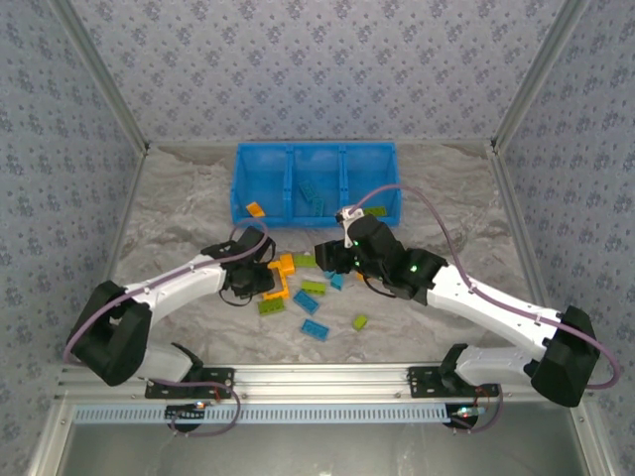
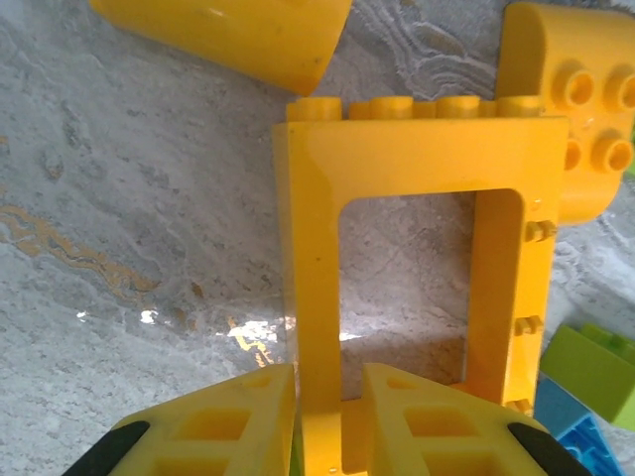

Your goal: Sort the legos into containers by color

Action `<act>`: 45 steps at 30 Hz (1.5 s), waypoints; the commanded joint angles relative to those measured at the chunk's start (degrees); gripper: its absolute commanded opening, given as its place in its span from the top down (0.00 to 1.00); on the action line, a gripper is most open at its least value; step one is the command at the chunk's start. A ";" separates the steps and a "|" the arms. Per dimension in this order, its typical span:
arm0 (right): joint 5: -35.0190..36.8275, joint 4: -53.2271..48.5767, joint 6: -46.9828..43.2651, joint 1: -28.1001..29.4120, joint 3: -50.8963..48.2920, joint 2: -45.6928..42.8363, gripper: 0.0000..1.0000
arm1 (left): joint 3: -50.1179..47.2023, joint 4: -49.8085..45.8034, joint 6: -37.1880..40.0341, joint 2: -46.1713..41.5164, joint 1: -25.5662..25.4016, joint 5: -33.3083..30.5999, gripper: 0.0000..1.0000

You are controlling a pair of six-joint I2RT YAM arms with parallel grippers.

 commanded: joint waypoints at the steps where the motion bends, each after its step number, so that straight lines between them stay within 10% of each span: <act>1: 0.73 -0.78 0.72 0.29 0.07 -1.05 0.43 | -0.52 -1.93 0.68 0.60 -0.59 -2.30 0.76; 22: 1.69 3.43 -3.30 3.20 0.43 -7.43 0.41 | 21.85 -20.99 13.11 -3.84 -1.64 -17.49 1.00; 38: 7.12 7.63 -6.29 3.08 4.50 -4.46 0.39 | 76.27 -23.90 36.01 41.70 16.38 -12.03 1.00; 45: 9.90 15.31 -10.44 1.35 6.14 0.76 0.35 | 83.91 -22.89 37.00 50.73 17.77 -7.58 1.00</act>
